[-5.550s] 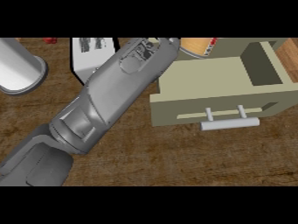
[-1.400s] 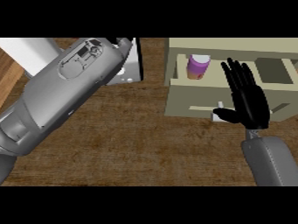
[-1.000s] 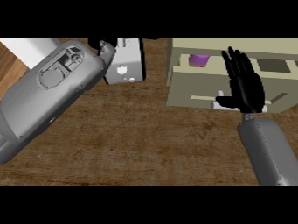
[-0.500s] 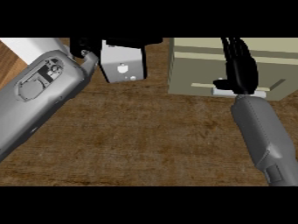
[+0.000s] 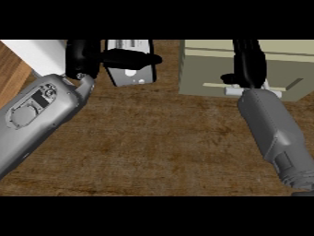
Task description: Pick up the can, place it into the drawer and close the drawer
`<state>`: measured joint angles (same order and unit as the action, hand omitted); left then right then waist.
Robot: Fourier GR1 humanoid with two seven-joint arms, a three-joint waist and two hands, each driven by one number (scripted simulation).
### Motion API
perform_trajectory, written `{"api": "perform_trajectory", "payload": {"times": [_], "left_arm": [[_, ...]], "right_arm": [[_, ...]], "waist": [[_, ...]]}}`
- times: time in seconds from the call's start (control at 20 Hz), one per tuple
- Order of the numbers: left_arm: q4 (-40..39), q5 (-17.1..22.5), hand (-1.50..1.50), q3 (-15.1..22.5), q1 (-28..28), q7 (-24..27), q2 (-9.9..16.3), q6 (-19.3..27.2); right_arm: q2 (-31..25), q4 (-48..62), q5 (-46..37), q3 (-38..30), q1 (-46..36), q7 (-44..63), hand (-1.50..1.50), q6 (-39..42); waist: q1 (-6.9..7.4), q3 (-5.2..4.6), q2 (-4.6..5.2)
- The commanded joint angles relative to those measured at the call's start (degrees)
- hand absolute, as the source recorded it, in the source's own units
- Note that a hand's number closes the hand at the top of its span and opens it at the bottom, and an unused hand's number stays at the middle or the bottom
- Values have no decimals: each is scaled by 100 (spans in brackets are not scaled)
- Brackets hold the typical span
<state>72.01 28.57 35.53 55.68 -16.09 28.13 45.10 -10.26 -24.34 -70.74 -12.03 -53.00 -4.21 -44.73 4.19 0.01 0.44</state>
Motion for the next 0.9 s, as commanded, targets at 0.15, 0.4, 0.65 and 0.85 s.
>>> {"api": "perform_trajectory", "payload": {"times": [0.15,0.4,0.65,0.85], "left_arm": [[490,-2,-150,-83,-645,157,309,-273],[788,-201,-150,-18,-734,26,230,-2],[868,-192,-150,-99,-913,169,341,-199],[784,-186,-150,-218,-1043,328,288,-176]], "right_arm": [[-193,726,97,-206,-847,-100,-150,200],[-333,947,199,-350,-1135,-225,-150,255],[-77,978,455,-569,-1361,-369,-150,340],[200,751,1217,-1132,-1435,-1154,-150,560]], "waist": [[235,9,129],[181,17,103],[256,20,140],[137,28,126]]}}
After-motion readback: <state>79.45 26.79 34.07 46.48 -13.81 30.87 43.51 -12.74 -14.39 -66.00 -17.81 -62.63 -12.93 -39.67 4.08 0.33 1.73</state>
